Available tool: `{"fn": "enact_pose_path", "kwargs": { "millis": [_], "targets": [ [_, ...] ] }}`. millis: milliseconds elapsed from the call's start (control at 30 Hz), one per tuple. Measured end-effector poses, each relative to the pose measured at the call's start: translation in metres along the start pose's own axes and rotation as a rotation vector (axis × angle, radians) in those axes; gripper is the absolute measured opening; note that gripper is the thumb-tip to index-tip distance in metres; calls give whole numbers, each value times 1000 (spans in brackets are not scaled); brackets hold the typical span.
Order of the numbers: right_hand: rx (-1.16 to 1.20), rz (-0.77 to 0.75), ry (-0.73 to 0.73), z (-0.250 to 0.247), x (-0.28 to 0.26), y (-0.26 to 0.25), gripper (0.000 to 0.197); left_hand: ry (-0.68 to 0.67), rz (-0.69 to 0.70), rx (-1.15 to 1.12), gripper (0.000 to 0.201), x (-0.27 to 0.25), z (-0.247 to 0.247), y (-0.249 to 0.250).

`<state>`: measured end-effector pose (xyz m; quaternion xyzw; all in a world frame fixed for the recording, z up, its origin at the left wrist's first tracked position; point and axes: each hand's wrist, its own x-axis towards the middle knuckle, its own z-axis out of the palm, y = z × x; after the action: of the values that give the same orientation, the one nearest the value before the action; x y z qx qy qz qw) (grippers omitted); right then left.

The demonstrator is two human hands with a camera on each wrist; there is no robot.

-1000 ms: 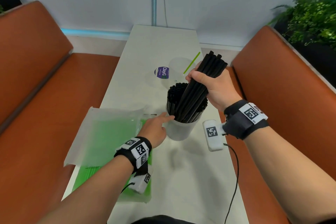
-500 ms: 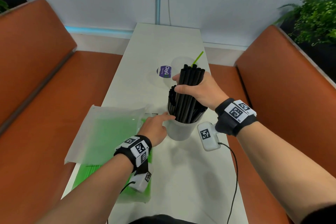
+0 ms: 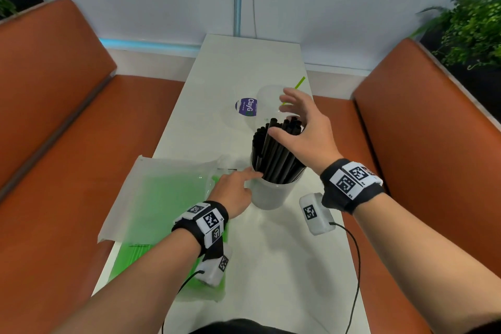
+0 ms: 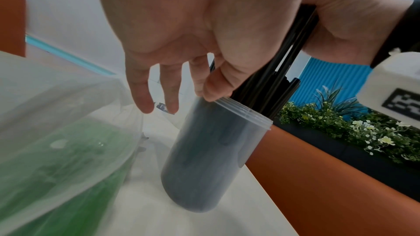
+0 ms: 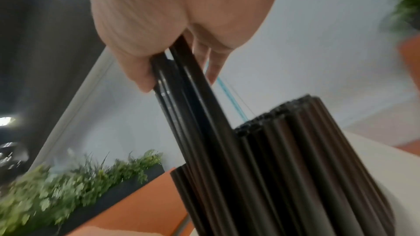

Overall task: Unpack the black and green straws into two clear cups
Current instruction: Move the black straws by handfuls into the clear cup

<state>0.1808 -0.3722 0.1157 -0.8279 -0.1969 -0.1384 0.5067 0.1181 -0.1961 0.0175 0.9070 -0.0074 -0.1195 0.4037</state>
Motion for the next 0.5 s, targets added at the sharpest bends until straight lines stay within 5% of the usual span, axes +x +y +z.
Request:
{"fn": "enact_pose_path", "kwargs": {
  "millis": [233,500],
  "targets": [
    [-614,-465,-269,13,4,-2,38,4,-3,20,63,0,0,2],
    [-987,-305,-513,25,-7,8,67,8,-20,58,63,-3,-2,7]
  ]
}}
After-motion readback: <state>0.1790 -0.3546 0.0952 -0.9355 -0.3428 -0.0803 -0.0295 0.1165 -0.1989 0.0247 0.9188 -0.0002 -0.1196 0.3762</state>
